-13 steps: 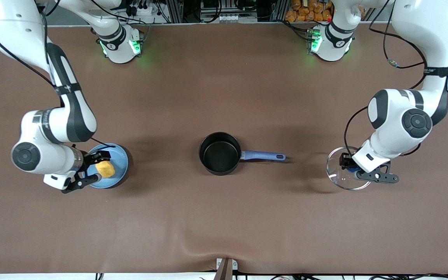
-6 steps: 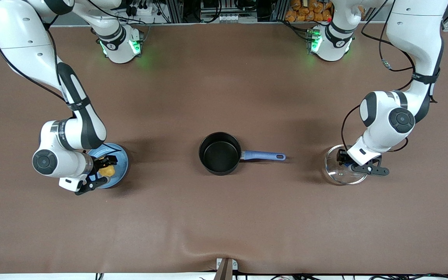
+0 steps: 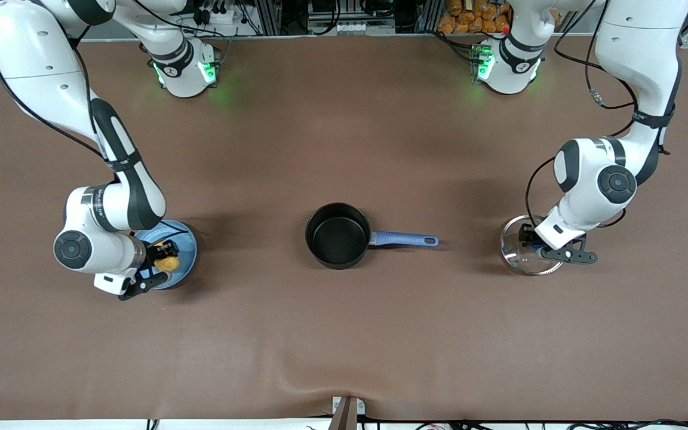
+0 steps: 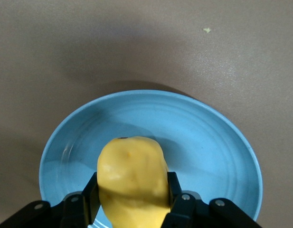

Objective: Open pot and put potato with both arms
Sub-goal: 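Lift the lid with the left gripper while the right gripper grasps the potato, then carry the potato over the saucepan with the right gripper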

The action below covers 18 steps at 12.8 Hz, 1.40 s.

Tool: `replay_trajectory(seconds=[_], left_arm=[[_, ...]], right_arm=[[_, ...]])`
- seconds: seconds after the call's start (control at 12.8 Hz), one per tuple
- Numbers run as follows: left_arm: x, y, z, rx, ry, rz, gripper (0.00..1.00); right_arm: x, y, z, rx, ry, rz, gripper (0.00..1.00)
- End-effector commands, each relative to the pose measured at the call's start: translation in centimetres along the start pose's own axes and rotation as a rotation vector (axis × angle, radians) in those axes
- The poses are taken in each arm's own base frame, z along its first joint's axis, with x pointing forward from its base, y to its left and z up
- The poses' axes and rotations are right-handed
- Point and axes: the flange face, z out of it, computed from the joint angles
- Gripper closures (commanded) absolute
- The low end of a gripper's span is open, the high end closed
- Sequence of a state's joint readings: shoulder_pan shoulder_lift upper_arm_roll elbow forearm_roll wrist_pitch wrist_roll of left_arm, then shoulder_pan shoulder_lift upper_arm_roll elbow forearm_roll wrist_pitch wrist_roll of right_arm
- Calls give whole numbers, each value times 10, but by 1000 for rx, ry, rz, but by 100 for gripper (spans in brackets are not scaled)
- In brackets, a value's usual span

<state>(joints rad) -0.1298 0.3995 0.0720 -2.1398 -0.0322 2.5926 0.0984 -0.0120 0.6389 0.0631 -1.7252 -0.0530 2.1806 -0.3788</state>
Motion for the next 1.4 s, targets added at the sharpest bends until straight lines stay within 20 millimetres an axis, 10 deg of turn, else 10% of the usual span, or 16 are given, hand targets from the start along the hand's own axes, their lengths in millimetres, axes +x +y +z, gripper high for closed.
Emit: replay_trajectory(seconds=[0.0,0.47,0.54,0.62,1.01,1.32], left_arm=[[-7,-5,-6,-34,20,-11,100],[-9,-1,12,-97,43,-25,100],[-9,-3,15,-108,40,-39,71],[-8,-2,13,-122,44,-59,1],[8,6,-9,-134,60,-105,0],[48,11,-75,-166,-27,-127,0]], right_arm=[[2,1,-5,-11,13,-29,92],[20,-53,-94,53,82,56,94],[24,-71,-104,53,95,97,94],[31,-96,-114,51,105,150,94],[62,-254,-142,51,154,361,94],[73,-368,-140,72,213,443,94]])
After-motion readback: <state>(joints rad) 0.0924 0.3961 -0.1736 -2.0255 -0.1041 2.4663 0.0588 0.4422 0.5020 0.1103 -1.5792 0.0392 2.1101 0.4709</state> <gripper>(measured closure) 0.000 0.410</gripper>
